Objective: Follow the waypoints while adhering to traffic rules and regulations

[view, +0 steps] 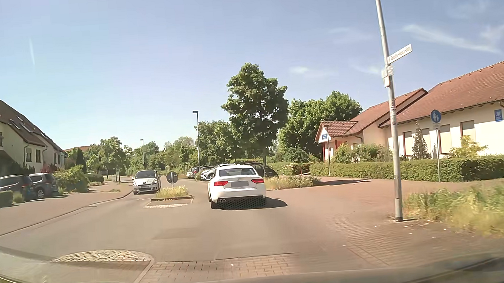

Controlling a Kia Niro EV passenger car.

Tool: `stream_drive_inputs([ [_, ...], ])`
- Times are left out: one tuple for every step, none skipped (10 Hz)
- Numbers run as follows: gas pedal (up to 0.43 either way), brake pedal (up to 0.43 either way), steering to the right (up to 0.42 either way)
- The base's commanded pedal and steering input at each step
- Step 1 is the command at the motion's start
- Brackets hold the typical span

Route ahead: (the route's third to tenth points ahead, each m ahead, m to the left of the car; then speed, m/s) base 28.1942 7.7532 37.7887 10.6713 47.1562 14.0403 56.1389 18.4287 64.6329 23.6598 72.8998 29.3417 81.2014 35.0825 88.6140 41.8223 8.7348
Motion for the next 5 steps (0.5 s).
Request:
stream_drive_inputs([
  [0.000,0.159,-0.050],
  [0.000,0.159,-0.052],
  [0.000,0.159,-0.056],
  [0.000,0.159,-0.061],
  [0.000,0.159,-0.065],
])
